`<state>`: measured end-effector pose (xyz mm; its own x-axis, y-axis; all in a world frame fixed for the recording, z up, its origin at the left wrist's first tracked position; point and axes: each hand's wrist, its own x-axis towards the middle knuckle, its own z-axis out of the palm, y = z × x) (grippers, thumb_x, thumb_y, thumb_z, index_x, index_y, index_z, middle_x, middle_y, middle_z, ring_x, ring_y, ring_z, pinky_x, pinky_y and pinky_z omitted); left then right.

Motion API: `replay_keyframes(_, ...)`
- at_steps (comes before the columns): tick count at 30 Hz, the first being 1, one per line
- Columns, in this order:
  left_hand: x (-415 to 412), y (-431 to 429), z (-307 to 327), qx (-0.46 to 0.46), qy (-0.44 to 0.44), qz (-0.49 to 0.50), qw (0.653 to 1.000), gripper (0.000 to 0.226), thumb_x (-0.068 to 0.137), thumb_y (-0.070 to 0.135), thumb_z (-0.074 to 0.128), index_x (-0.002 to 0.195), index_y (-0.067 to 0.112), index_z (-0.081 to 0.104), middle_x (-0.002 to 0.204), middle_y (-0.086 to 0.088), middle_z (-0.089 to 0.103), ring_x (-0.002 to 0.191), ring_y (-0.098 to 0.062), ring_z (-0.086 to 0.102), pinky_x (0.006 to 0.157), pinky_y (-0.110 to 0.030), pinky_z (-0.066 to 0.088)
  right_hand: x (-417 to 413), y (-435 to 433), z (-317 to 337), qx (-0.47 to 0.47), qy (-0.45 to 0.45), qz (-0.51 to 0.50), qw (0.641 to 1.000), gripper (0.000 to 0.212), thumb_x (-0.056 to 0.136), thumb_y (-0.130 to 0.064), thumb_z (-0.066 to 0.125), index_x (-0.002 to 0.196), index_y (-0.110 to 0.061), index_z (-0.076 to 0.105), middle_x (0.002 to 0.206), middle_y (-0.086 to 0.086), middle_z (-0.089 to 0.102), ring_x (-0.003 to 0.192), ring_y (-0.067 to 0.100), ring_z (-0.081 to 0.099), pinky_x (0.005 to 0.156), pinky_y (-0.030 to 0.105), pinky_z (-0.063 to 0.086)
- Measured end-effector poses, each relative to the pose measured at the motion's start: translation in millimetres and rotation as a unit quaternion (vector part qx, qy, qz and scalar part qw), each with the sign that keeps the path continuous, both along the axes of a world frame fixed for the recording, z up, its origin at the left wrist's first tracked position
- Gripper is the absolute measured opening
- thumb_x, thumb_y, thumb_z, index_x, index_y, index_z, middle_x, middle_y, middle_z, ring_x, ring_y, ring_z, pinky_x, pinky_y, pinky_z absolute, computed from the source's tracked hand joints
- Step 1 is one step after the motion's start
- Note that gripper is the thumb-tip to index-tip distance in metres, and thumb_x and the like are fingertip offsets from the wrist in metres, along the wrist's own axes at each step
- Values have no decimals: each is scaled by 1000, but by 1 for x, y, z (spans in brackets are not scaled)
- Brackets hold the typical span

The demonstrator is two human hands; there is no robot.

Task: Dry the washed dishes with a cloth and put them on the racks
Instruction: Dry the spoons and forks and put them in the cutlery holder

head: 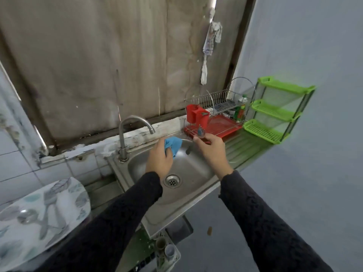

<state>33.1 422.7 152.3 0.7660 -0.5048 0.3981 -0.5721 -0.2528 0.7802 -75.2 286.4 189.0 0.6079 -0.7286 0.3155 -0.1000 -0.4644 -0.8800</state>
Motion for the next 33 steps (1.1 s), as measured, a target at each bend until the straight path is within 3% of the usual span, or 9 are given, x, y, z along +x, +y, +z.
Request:
replay_keyframes(4, -10, -56, 5, -1, 5, -15, 1000, 25, 97, 10, 47, 121, 11, 54, 113, -11, 63, 99, -27, 59, 86, -45, 51, -14, -50, 4, 26, -17, -26, 999, 16, 94, -25, 71, 78, -22, 73, 76, 3, 74, 75, 25, 71, 69, 42, 59)
replay_keyframes(6, -8, -81, 6, -1, 13, -16, 1000, 26, 98, 10, 46, 123, 11, 53, 117, -10, 63, 101, -27, 59, 89, -45, 51, -17, -70, 6, 34, -25, -26, 999, 16, 95, -22, 69, 84, -13, 74, 73, 2, 71, 66, 11, 69, 61, 26, 54)
replay_keyframes(8, -3, -100, 5, -9, 19, -10, 1000, 28, 98, 9, 46, 125, 11, 52, 119, -10, 62, 104, -26, 59, 91, -41, 50, -18, -85, 8, 22, -32, -41, 998, 18, 96, -21, 69, 83, -10, 74, 66, -5, 63, 54, -1, 52, 54, 15, 40)
replay_keyframes(12, 13, -142, 6, -51, 5, 36, 998, 32, 98, 6, 45, 130, 9, 52, 124, -10, 62, 107, -26, 59, 91, -34, 46, -6, -124, 12, 11, -70, -71, 995, 30, 97, -20, 68, 69, -30, 64, 60, -15, 60, 54, -4, 49, 53, 13, 37)
replay_keyframes(14, 27, -164, 8, -77, -4, 63, 995, 34, 98, 5, 46, 130, 8, 53, 125, -11, 62, 110, -26, 58, 92, -29, 43, 7, -146, 16, -1, -104, -84, 991, 29, 97, -21, 67, 71, -35, 68, 67, -22, 66, 64, -3, 55, 64, 16, 45)
replay_keyframes(17, 48, -190, 15, -106, -3, 91, 990, 34, 98, 3, 45, 131, 5, 53, 125, -12, 62, 112, -26, 58, 89, -22, 39, 35, -180, 27, -4, -128, -99, 987, 22, 98, -30, 66, 97, -11, 77, 86, -11, 69, 79, 7, 60, 77, 24, 49)
replay_keyframes(21, 73, -214, 20, -80, 20, 104, 991, 34, 100, 7, 44, 132, 6, 52, 125, -11, 61, 111, -23, 58, 87, -26, 42, 77, -216, 28, -25, -76, -84, 993, 34, 97, -33, 65, 110, -3, 73, 100, 11, 74, 88, 23, 66, 81, 39, 54)
replay_keyframes(27, 95, -225, 13, -35, 47, 105, 993, 25, 99, 7, 46, 123, 9, 54, 115, -7, 62, 99, -18, 55, 81, -29, 41, 117, -234, 21, -15, 39, -20, 999, 18, 99, -17, 63, 100, -2, 73, 87, 1, 64, 82, 16, 57, 73, 26, 41)
replay_keyframes(33, 99, -217, -3, 12, 46, 113, 992, 27, 96, 0, 45, 121, 7, 55, 113, -10, 61, 99, -21, 54, 82, -28, 38, 123, -239, 5, 18, 95, 18, 995, 32, 97, 6, 49, 122, 0, 68, 110, 13, 70, 98, 18, 60, 98, 35, 52)
